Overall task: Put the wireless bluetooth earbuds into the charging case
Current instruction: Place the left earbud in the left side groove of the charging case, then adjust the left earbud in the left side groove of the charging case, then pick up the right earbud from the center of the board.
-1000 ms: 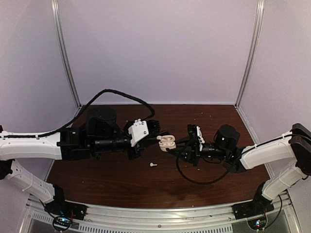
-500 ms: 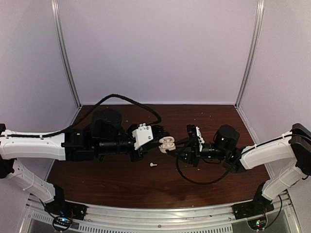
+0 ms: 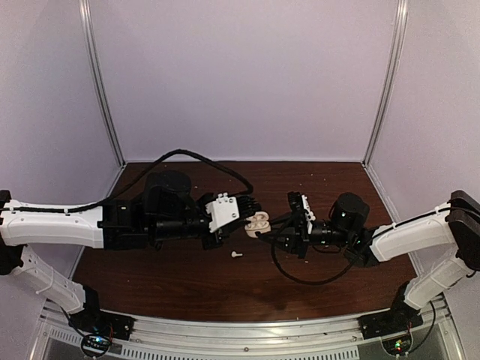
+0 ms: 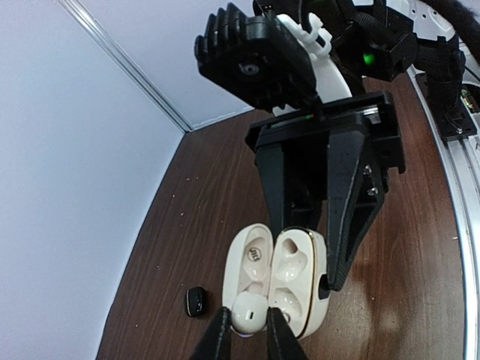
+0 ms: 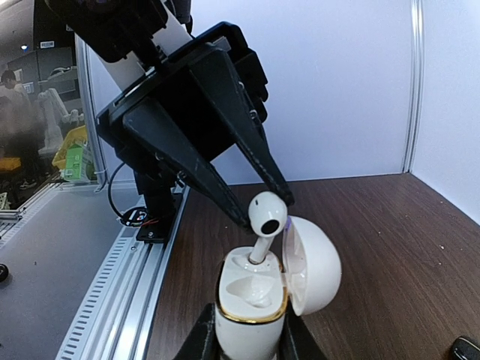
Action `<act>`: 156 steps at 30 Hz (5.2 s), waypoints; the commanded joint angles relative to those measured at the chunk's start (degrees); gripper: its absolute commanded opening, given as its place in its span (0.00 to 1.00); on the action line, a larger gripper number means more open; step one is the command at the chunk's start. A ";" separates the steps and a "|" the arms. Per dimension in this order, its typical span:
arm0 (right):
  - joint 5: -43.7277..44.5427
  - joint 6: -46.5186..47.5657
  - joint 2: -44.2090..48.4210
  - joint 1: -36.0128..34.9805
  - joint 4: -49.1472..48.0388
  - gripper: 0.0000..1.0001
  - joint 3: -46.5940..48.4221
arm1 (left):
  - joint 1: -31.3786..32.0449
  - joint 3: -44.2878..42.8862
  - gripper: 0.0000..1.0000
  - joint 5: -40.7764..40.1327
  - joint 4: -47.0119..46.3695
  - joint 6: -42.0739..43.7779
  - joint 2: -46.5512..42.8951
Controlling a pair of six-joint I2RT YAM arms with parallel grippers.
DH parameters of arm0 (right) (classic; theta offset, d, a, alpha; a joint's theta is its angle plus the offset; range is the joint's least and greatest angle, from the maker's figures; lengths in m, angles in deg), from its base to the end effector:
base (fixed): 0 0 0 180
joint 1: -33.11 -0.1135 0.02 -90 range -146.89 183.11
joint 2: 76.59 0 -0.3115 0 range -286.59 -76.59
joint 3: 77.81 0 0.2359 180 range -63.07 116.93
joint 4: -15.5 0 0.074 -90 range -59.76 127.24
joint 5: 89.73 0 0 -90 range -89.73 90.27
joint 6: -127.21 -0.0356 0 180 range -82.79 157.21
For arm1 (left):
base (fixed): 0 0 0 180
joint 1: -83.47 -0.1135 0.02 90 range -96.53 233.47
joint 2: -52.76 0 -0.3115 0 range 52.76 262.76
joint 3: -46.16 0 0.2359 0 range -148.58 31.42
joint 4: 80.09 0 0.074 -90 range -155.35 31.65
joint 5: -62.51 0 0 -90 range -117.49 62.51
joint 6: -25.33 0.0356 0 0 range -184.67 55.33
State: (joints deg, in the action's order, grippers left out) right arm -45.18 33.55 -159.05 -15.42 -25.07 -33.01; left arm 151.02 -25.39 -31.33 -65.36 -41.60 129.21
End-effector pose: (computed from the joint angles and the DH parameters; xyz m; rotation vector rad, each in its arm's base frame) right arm 0.1563 0.2152 0.2832 -1.2213 1.1705 1.2987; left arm 0.1111 -0.2627 0.3594 1.3462 1.3961 -0.4572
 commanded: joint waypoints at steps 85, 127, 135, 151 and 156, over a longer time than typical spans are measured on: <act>25.30 20.86 8.23 -6.49 16.95 0.00 2.84 | -4.79 -0.84 0.63 2.00 -15.03 -25.87 4.58; 14.84 2.74 13.54 4.62 7.84 0.00 -5.87 | -20.35 19.75 0.57 28.77 -27.02 -28.65 6.78; 12.79 0.75 14.60 6.20 6.08 0.00 -6.85 | -20.33 26.03 0.50 31.83 -44.51 -19.79 20.48; 11.47 0.82 15.23 7.30 6.03 0.00 -7.65 | -21.72 26.42 0.42 29.69 -49.76 -9.76 30.70; 11.53 1.31 15.45 7.31 5.76 0.00 -7.90 | -22.20 24.61 0.42 29.10 -49.40 -8.86 32.93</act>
State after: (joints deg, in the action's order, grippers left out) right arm -32.96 35.28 -144.34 -8.47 -17.20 -40.22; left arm 129.34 0.75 -1.36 -111.22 -52.31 160.42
